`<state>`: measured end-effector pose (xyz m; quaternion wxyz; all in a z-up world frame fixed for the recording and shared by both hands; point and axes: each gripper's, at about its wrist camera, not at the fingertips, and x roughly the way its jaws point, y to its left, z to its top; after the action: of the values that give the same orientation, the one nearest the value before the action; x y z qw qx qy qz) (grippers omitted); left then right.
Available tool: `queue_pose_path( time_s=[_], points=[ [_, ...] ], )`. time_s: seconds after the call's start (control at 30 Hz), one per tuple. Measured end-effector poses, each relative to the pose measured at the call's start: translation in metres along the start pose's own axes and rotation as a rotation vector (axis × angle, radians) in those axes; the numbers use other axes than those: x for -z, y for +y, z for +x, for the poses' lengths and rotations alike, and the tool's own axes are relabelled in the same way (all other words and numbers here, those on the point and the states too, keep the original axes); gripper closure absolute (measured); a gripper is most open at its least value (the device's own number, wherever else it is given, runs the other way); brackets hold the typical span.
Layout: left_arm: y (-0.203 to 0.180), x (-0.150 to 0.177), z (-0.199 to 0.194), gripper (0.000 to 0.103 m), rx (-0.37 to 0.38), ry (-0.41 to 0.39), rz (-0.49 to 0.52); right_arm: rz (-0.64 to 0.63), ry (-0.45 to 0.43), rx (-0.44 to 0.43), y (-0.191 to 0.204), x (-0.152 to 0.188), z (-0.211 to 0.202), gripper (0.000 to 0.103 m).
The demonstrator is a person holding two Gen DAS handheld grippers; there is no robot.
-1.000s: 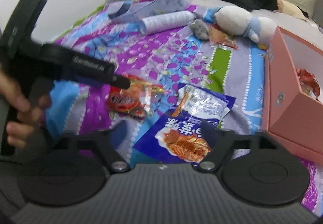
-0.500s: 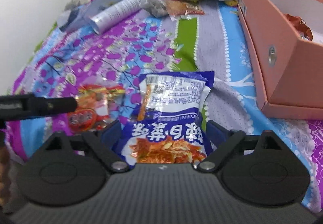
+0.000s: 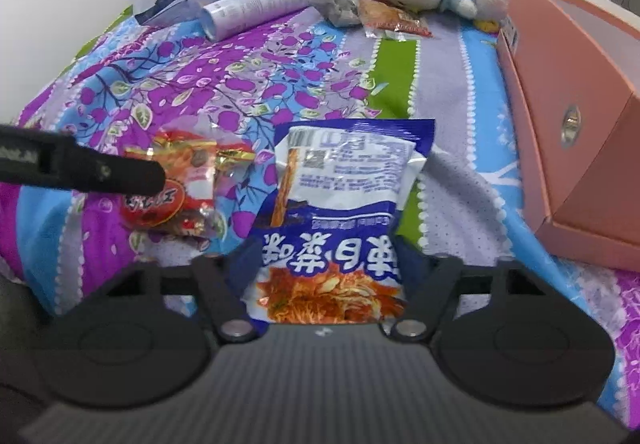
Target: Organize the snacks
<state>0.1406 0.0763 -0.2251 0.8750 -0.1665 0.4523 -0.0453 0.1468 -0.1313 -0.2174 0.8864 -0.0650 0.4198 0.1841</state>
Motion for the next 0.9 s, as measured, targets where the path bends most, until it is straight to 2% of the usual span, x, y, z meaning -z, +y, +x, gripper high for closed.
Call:
queue_pose_path(
  time_s=[0.07, 0.1, 0.13, 0.23, 0.3, 0.47, 0.63, 0.8, 0.87, 0.9],
  points=[
    [-0.003, 0.000, 0.004, 0.021, -0.004, 0.008, 0.009, -0.005, -0.002, -0.003, -0.001, -0.001, -0.003, 0.049],
    [-0.005, 0.000, 0.006, 0.019, -0.013, 0.008, 0.016, -0.011, -0.002, -0.006, -0.001, -0.002, -0.005, 0.064],
    [-0.007, 0.000, 0.007, 0.018, -0.022, 0.007, 0.025, -0.015, -0.006, 0.006, -0.003, -0.003, -0.007, 0.072],
    [-0.014, 0.000, 0.014, 0.016, -0.056, 0.020, 0.069, 0.032, -0.015, -0.018, -0.013, -0.008, -0.014, 0.080],
    [-0.018, 0.001, 0.017, 0.015, -0.044, 0.022, 0.082, 0.045, -0.017, -0.019, -0.018, -0.009, -0.019, 0.082],
    [-0.029, 0.002, 0.029, 0.014, -0.058, 0.035, 0.130, 0.051, -0.032, 0.002, -0.026, -0.009, -0.029, 0.084],
    [-0.043, 0.007, 0.041, 0.015, -0.113, 0.045, 0.219, 0.048, -0.021, 0.024, -0.031, -0.005, -0.030, 0.084],
    [-0.044, 0.010, 0.047, 0.018, -0.134, 0.061, 0.259, 0.090, -0.015, 0.013, -0.035, -0.005, -0.027, 0.082],
    [-0.043, 0.010, 0.046, 0.021, -0.137, 0.060, 0.263, 0.108, -0.013, -0.001, -0.037, -0.005, -0.026, 0.077],
    [-0.043, 0.011, 0.045, 0.023, -0.137, 0.058, 0.263, 0.121, -0.010, -0.002, -0.038, -0.005, -0.025, 0.067]
  ],
)
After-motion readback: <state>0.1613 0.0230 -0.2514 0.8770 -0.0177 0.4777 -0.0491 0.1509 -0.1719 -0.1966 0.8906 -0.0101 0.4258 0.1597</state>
